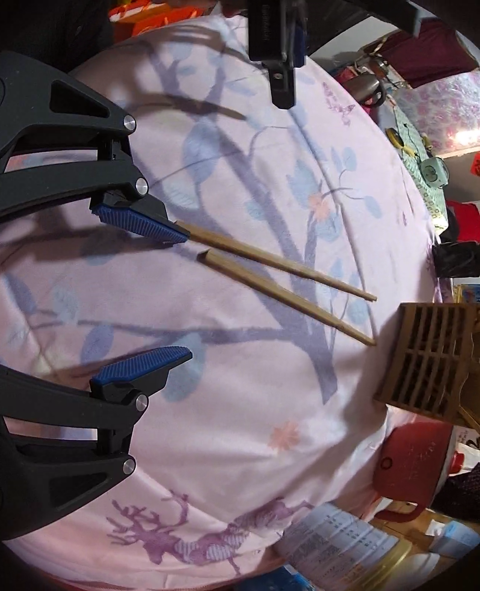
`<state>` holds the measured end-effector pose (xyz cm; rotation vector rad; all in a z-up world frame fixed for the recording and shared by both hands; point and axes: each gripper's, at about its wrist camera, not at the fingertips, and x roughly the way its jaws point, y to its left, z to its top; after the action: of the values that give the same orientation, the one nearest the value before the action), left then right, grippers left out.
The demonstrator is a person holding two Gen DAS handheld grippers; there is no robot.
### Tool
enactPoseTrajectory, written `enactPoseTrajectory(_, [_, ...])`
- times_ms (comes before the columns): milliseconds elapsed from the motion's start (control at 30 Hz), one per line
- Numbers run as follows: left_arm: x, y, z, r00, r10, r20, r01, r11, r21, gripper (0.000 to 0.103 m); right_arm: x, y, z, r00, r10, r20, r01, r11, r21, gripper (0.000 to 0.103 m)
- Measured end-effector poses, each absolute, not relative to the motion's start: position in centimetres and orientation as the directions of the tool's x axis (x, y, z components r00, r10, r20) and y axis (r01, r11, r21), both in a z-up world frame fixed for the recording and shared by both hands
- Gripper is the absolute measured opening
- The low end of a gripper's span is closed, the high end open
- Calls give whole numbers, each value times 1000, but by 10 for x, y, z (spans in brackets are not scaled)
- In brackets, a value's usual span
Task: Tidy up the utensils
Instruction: 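Close the right gripper on one chopstick while the left gripper grasps another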
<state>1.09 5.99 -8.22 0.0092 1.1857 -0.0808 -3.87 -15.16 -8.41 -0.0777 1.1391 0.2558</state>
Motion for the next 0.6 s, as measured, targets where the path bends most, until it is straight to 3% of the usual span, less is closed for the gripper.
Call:
enactPoseTrajectory(67, [11,61,-83,370,-58,-927,61,997,-38,97,-36,-142,-80,401,214,-891,-276,955,105,46])
enactPoseTrajectory(200, [10,55,-82,375,-57,-925,81,996,-29,97,-30,-170,-69,451,201,-869,-167,976,140,43])
enactPoseTrajectory(367, [8,43,-82,379,-73,-923,121,992,-29,97,-28,-186,-71,437,256,-862,-114,967,229,41])
enactPoseTrajectory(600, [6,43,-82,383,-53,-922,126,992,-4,97,-25,-165,-77,419,265,-868,-180,962,207,41])
